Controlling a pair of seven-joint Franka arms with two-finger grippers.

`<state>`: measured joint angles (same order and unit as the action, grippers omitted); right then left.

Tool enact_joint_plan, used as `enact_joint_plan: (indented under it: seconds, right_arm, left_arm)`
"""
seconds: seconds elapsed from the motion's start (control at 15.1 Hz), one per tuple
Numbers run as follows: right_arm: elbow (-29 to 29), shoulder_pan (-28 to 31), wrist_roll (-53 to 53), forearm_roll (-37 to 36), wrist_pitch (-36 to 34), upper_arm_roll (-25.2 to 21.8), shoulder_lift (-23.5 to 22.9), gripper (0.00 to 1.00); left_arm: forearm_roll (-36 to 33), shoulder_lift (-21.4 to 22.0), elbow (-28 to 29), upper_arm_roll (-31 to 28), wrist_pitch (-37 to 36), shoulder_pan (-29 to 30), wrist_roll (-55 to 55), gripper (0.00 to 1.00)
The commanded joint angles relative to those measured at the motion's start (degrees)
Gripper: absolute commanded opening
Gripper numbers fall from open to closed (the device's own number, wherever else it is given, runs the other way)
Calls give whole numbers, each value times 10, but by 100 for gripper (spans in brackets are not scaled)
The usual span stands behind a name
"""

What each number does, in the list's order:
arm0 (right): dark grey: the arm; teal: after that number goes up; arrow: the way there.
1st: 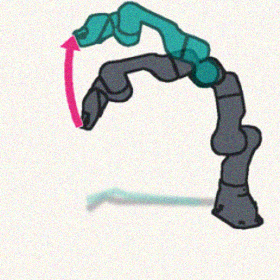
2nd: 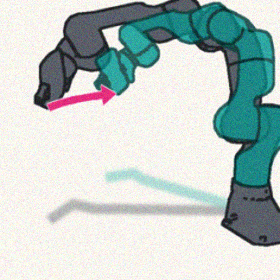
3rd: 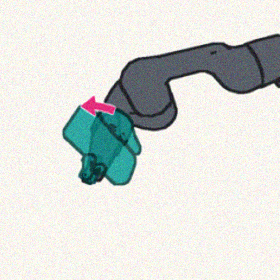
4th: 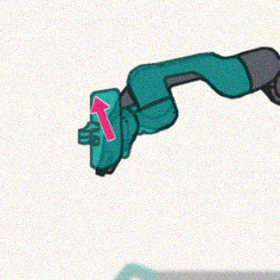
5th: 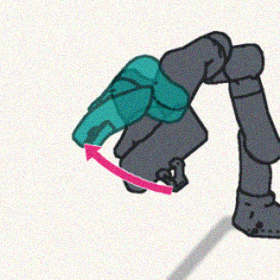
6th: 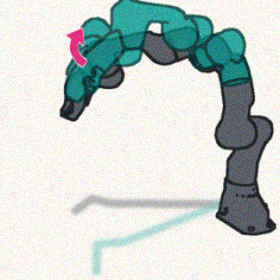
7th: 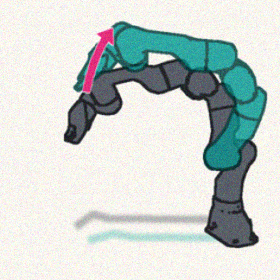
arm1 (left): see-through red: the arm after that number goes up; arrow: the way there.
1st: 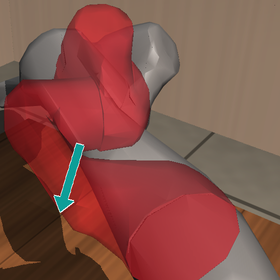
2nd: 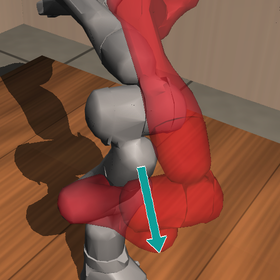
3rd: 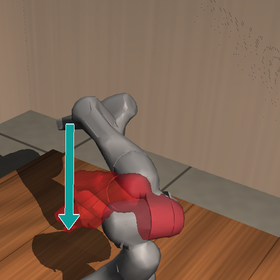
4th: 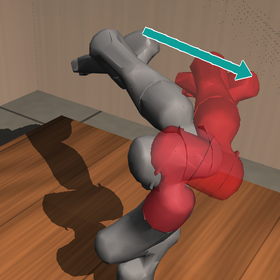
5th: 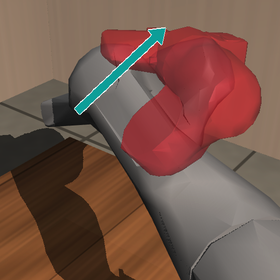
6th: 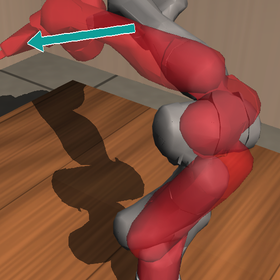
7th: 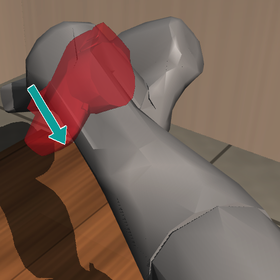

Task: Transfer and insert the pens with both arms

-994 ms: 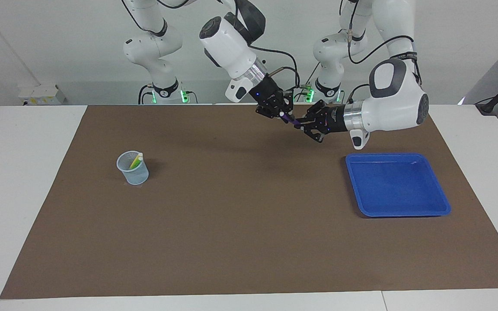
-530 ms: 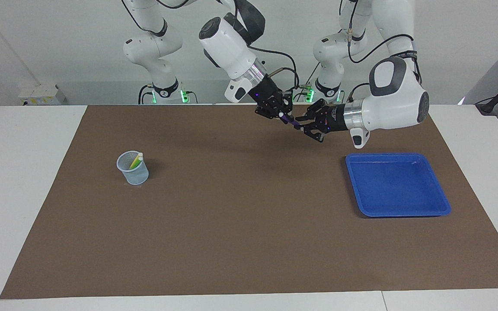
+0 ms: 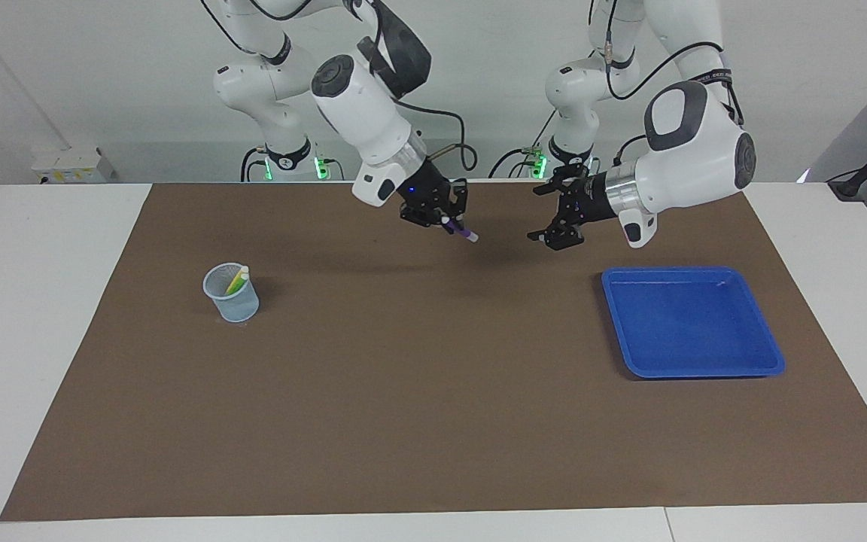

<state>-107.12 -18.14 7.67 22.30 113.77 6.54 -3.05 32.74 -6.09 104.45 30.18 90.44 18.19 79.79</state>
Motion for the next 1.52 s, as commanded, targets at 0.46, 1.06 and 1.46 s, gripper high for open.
enact_joint_plan:
  seconds: [0.46, 1.06, 1.46]
  right_arm:
    - [11, 122, -369, -275, -174, 7, 31, 0]
    - [-63, 191, -602, -342, -59, 7, 39, 0]
    - [-107, 211, -595, -336, -5, 8, 43, 0]
  left_arm:
    - [-165, 25, 16, -14, 9, 64, -320, 100]
    - [-261, 17, -14, -114, 62, 65, -588, 100]
    - [-356, 2, -42, -119, 106, 30, -596, 100]
